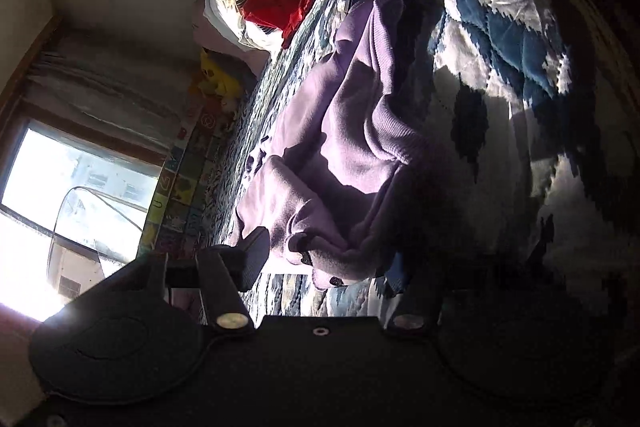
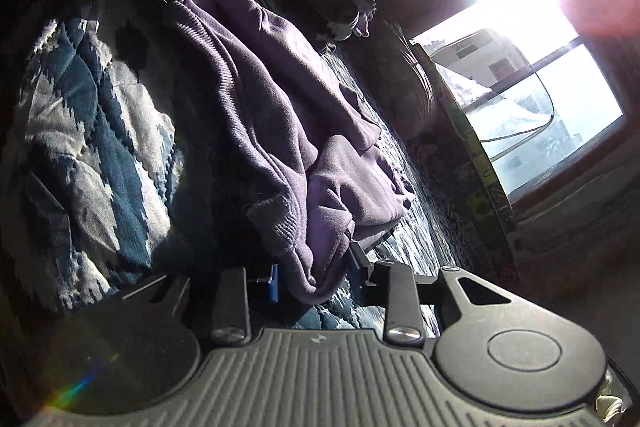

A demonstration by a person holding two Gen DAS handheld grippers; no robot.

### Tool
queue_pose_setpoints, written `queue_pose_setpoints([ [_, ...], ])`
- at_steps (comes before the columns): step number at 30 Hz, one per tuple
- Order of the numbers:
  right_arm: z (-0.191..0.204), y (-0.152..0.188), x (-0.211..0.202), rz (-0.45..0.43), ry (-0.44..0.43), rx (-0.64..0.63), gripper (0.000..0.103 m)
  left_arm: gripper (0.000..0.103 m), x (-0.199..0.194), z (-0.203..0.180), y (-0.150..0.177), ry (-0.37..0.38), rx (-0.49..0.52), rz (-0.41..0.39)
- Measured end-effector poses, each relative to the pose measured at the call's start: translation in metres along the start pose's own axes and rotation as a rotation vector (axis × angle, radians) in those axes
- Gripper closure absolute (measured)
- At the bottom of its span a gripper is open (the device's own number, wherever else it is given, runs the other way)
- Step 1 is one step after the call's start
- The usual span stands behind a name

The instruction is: Fold clothes

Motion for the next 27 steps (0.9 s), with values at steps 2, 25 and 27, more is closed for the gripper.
queue_pose_setpoints([
  [2, -0.002, -0.002, 0.0, 0.009, -0.007, 0.027, 0.079, 0.064, 0.002, -0.006, -0.003, 0.007, 0.042, 0.021],
  [25, -0.106, -0.055, -0.106, -0.023, -0.188, 0.409, 0.08, 0.074, -0.084, 0.117, -0.037, 0.299, -0.496, -0.046],
  [27, -0.13, -0.054, -0.095, -0.042, -0.215, 0.523, 0.08, 0.074, -0.073, 0.147, -0.029, 0.324, -0.628, -0.078],
])
Point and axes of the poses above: each gripper's, at about its wrist camera, not at the fingertips, and x roughly the way its jaws point, z to its left, y to its underside, the point moved 5 cm from there along x, roughly the way its jaws point, and after that the axes turned 4 degrees about x, right-handed, at the moved point
